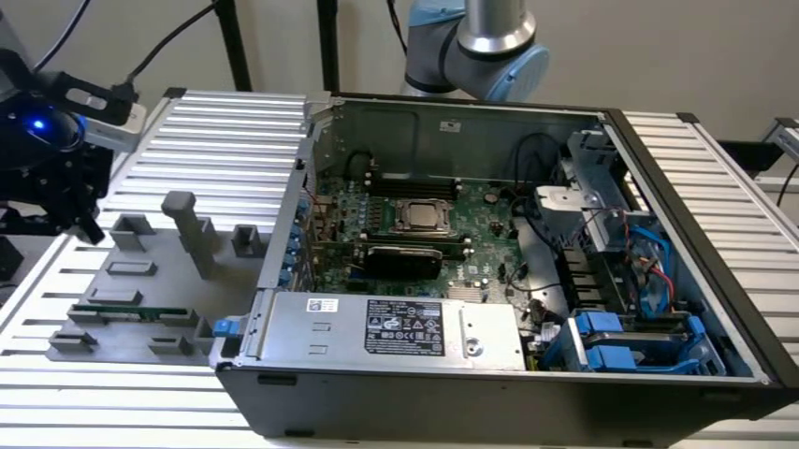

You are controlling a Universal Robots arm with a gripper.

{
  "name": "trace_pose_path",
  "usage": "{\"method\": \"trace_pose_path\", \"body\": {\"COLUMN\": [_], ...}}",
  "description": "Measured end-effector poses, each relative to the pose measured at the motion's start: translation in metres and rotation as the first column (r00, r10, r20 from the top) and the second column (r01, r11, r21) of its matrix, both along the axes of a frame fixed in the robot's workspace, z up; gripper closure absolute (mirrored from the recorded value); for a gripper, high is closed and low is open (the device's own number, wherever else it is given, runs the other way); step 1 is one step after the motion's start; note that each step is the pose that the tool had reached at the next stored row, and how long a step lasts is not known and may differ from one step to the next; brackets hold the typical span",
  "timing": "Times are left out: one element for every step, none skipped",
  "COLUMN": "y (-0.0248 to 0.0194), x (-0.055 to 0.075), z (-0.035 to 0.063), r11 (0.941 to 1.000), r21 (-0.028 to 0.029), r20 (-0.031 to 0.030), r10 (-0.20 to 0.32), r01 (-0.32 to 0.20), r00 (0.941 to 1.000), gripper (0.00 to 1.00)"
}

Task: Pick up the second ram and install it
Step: 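Pick up the second ram and move it above second insertion slot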

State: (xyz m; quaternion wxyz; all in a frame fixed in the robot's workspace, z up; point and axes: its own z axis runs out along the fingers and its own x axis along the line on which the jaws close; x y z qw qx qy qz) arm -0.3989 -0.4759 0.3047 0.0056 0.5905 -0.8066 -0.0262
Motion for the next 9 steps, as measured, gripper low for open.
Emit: {"method": "trace_pose_path", "body": {"y": [0.0000,0.0001,0.0000,0.0000,0.0000,0.0000,0.0000,0.0000,0.0000], "x": [-0.0001,-0.0001,-0.0001,-0.0001,0.0000,-0.0001,-0.0001,0.0000,0.0000], "z": [-0.0005,-0.0011,-0.0017,-0.0023,-0.0028,-0.0033,-0.0038,-0.0044,-0.0050], "r11": [0.9998,0.9993,0.9986,0.9974,0.9960,0.9941,0.9920,0.9894,0.9866], "r21": [-0.0001,-0.0001,0.0000,-0.0001,-0.0001,-0.0002,-0.0002,-0.0004,-0.0005], "r20": [-0.0001,-0.0001,0.0000,0.0000,0.0003,0.0009,0.0018,0.0028,0.0037], "r10": [0.018,0.036,0.054,0.072,0.090,0.108,0.126,0.145,0.163], "r01": [-0.018,-0.036,-0.054,-0.072,-0.090,-0.108,-0.126,-0.145,-0.163], "r00": [0.9998,0.9993,0.9986,0.9974,0.9960,0.9941,0.9920,0.9894,0.9866], "gripper": [0.89,0.89,0.89,0.89,0.89,0.89,0.89,0.89,0.89]}}
